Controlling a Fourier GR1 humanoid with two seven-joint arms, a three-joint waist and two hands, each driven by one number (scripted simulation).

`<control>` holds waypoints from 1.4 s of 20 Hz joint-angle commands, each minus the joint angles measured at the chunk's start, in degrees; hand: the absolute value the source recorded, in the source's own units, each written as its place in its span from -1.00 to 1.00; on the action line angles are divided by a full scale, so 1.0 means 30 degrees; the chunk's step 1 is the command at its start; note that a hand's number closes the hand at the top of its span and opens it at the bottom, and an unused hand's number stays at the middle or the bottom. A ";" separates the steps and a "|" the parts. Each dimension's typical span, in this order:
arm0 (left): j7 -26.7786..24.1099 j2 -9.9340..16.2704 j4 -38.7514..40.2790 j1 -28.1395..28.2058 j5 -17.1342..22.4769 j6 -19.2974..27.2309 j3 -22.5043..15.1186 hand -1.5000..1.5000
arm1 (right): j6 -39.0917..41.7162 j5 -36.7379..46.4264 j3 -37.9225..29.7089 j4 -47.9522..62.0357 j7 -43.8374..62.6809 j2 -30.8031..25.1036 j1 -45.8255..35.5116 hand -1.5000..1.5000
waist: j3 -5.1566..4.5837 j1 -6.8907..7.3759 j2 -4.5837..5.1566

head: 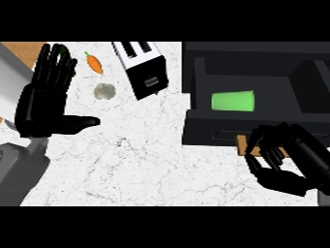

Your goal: Pick up the cup, place it into the drawer and close the drawer

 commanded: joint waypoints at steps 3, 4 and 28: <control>-0.0593 0.0931 -0.1531 0.3104 0.0045 -0.1766 0.1112 -1.00 | -0.1979 0.4569 0.2185 0.3724 -0.1599 0.0434 -0.1264 1.00 | 0.0001 -0.0250 0.0028; -0.0091 0.1272 -0.1209 0.2702 -0.0021 -0.1982 0.1578 -1.00 | -0.2955 0.5079 0.2493 0.5376 -0.2221 0.1272 -0.1553 1.00 | 0.0007 -0.0321 0.0054; -0.1678 -0.0002 0.0991 0.5970 -0.1045 -0.8680 0.5352 -1.00 | -0.5800 0.6732 -0.2188 2.6720 -0.9076 0.1975 -1.2940 -1.00 | 0.0013 -0.0111 0.0257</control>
